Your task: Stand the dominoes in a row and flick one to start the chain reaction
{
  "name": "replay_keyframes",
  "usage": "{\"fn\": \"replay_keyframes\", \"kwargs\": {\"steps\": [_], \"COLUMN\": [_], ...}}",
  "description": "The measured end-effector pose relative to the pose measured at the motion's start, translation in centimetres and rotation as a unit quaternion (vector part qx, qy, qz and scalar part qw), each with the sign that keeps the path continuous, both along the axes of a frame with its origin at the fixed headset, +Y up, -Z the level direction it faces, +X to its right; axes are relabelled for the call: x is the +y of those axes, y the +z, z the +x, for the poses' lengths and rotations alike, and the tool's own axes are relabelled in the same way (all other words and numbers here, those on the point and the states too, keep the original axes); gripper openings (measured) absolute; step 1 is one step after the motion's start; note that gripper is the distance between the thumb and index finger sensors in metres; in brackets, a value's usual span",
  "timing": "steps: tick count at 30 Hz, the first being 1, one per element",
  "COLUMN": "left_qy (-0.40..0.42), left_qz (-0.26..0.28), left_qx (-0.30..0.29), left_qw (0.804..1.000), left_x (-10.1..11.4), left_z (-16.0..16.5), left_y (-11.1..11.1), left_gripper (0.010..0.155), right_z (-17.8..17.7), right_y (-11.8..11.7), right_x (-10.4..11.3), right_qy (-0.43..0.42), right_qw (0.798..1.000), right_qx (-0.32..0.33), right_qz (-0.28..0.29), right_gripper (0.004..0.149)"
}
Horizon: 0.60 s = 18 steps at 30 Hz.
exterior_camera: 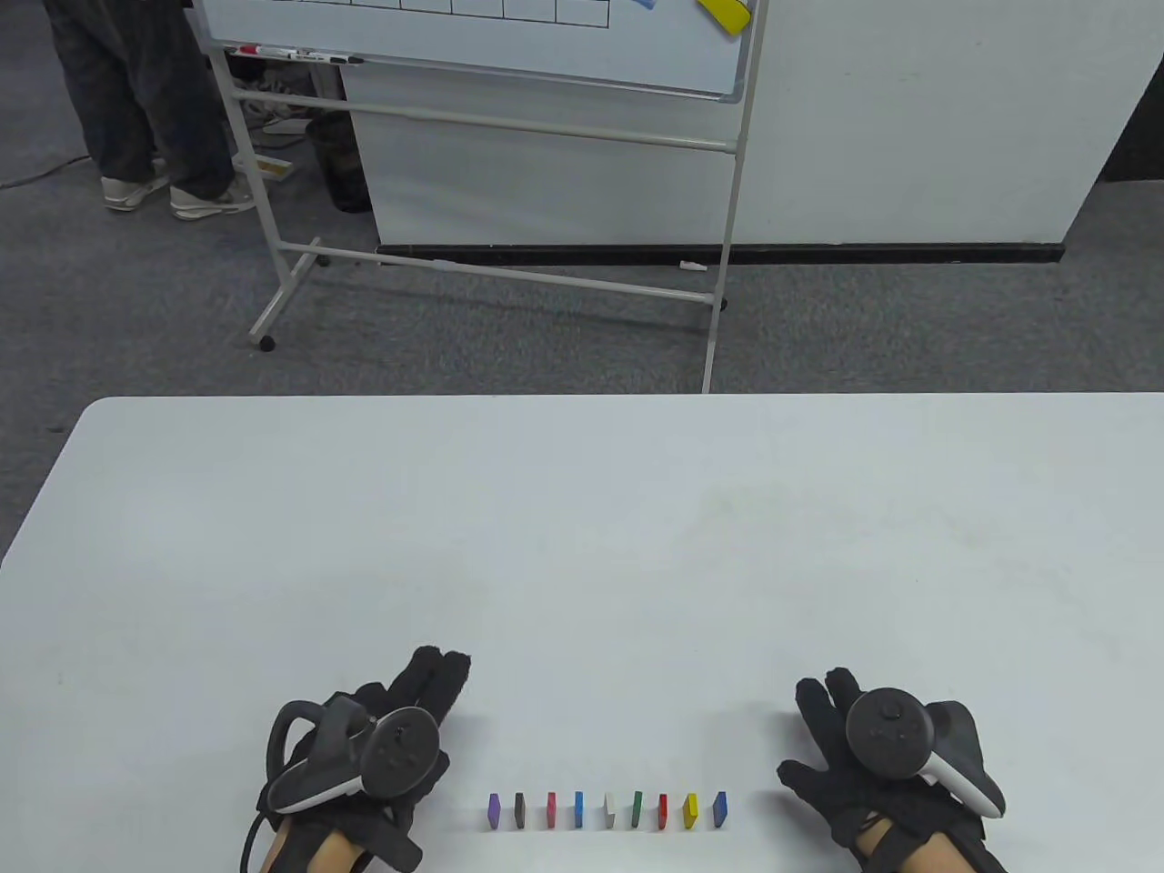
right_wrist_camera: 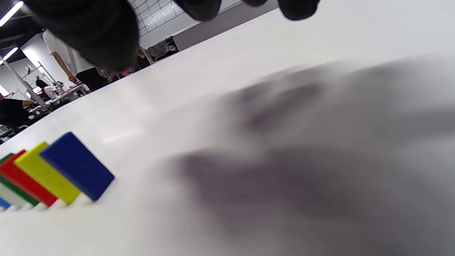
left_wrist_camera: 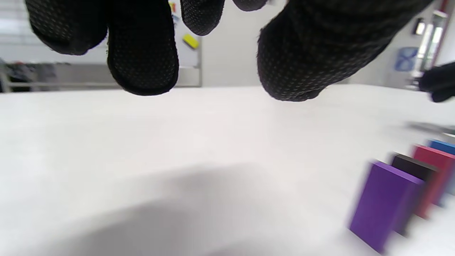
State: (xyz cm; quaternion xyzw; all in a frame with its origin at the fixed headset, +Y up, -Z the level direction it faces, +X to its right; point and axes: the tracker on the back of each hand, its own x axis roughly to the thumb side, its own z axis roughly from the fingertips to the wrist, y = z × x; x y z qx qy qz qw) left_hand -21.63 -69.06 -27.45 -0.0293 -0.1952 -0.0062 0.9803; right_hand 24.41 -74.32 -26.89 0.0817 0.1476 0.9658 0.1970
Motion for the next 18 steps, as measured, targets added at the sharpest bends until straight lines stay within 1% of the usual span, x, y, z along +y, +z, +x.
{"fn": "replay_keyframes", "kwargs": {"steps": [1, 3, 5, 6, 7, 8, 9, 10, 12, 13, 14, 16, 18], "left_qy": [0.003, 0.020, 0.085, 0.125, 0.136, 0.126, 0.106, 0.090, 0.088, 0.089, 0.096, 0.103, 0.110], "left_qz": [-0.005, -0.014, 0.029, 0.028, -0.007, -0.044, -0.017, -0.003, -0.019, -0.023, -0.018, -0.022, -0.021], "left_qx": [0.026, 0.059, 0.068, 0.079, 0.089, 0.093, 0.100, 0.100, 0.084, 0.086, 0.087, 0.076, 0.070], "left_qw": [1.000, 0.998, 0.994, 0.989, 0.987, 0.987, 0.989, 0.991, 0.992, 0.992, 0.991, 0.992, 0.991], "left_x": [-0.4, -1.7, -4.2, -4.9, -5.3, -5.4, -5.5, -5.5, -5.6, -5.6, -5.5, -5.4, -5.2], "left_z": [-0.3, -0.9, -1.9, -2.3, -2.3, -2.4, -2.4, -2.3, -1.9, -1.7, -1.6, -1.3, -1.2], "left_y": [-0.5, -1.0, -0.9, -1.1, -1.4, -1.3, -1.1, -1.1, -1.2, -1.2, -1.1, -1.0, -0.9], "left_gripper": [0.090, 0.088, 0.087, 0.086, 0.086, 0.086, 0.087, 0.086, 0.086, 0.086, 0.085, 0.085, 0.084], "right_z": [0.0, 0.0, -0.1, -0.1, -0.1, -0.1, -0.1, -0.1, 0.0, 0.1, 0.3, 0.7, 0.8], "right_y": [0.0, 0.0, 0.0, -0.1, -0.2, -0.2, -0.2, -0.3, -0.3, -0.3, -0.2, -0.2, -0.2], "right_x": [-0.1, -0.1, -0.1, -0.2, -0.2, -0.2, -0.1, -0.1, 0.1, 0.2, 0.5, 0.9, 1.0], "right_qy": [-0.001, -0.007, -0.008, -0.008, -0.010, -0.013, -0.022, -0.029, -0.048, -0.064, -0.106, -0.162, -0.164], "right_qw": [1.000, 1.000, 1.000, 1.000, 1.000, 1.000, 0.999, 0.999, 0.998, 0.997, 0.992, 0.983, 0.981], "right_qx": [0.000, 0.002, 0.008, 0.011, 0.014, 0.017, 0.019, 0.018, 0.025, 0.033, 0.049, 0.050, 0.055], "right_qz": [0.000, 0.003, 0.008, 0.012, 0.010, 0.011, 0.018, 0.021, 0.026, 0.030, 0.047, 0.070, 0.089], "right_gripper": [0.088, 0.088, 0.088, 0.088, 0.087, 0.087, 0.086, 0.085, 0.083, 0.082, 0.079, 0.069, 0.057]}}
